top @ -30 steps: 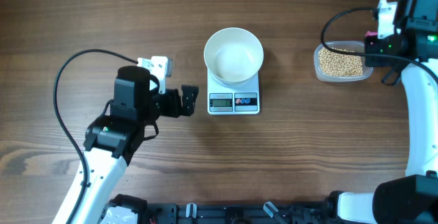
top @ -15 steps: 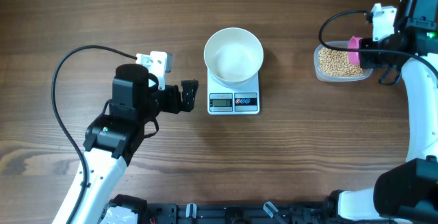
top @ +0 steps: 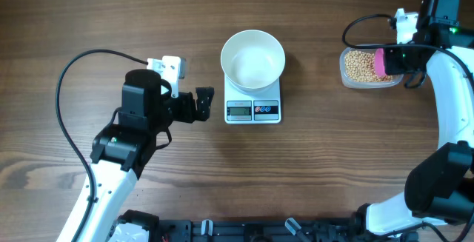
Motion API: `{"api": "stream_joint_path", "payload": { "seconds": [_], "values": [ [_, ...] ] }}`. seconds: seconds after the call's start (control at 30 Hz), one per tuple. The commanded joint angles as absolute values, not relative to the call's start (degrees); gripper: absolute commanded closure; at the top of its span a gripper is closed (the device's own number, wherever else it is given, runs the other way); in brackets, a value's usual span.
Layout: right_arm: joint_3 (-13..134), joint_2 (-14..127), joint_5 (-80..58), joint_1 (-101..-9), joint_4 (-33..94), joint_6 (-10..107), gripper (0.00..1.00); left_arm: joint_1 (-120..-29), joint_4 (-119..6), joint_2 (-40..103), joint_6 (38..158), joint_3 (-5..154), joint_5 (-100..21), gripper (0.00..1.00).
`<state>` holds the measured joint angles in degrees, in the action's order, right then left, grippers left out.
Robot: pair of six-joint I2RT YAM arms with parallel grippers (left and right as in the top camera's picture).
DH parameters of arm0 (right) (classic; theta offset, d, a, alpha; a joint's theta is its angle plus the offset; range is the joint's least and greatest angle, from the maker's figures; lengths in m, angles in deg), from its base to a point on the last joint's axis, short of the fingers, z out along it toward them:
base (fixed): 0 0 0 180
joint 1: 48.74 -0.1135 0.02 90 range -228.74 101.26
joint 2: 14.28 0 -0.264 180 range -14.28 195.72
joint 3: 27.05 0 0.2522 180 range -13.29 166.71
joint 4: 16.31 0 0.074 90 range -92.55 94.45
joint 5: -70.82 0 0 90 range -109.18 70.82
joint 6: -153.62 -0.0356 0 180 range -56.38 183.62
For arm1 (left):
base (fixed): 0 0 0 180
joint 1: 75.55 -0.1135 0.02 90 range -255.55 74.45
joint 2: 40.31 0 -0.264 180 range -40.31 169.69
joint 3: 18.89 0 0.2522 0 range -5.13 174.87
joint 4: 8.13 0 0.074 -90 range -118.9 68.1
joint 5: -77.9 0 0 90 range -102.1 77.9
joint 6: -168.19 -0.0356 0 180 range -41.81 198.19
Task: Scoop item into bowl and weigh 150g on scale
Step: 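Position the pink scoop over the soybeans with the right gripper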
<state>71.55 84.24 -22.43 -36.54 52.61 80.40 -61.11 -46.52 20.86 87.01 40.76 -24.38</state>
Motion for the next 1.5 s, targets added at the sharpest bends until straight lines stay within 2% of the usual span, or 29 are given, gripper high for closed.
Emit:
{"api": "stream_joint_path", "payload": {
  "seconds": [0.0,0.3,1.47],
  "values": [
    [71.3,84.8,-24.1,-36.3,52.0,78.9,0.96,-61.6,-46.8,20.1,85.9,40.5,-24.0,0.0],
    [71.4,81.9,-21.7,-36.4,52.3,77.1,0.96,-61.6,-47.0,20.1,85.9,40.5,-24.0,0.0],
    [71.4,83.2,-31.2,-39.6,53.0,79.9,0.96,-61.6,-47.0,20.1,85.9,40.5,-24.0,0.0]
  ]
}}
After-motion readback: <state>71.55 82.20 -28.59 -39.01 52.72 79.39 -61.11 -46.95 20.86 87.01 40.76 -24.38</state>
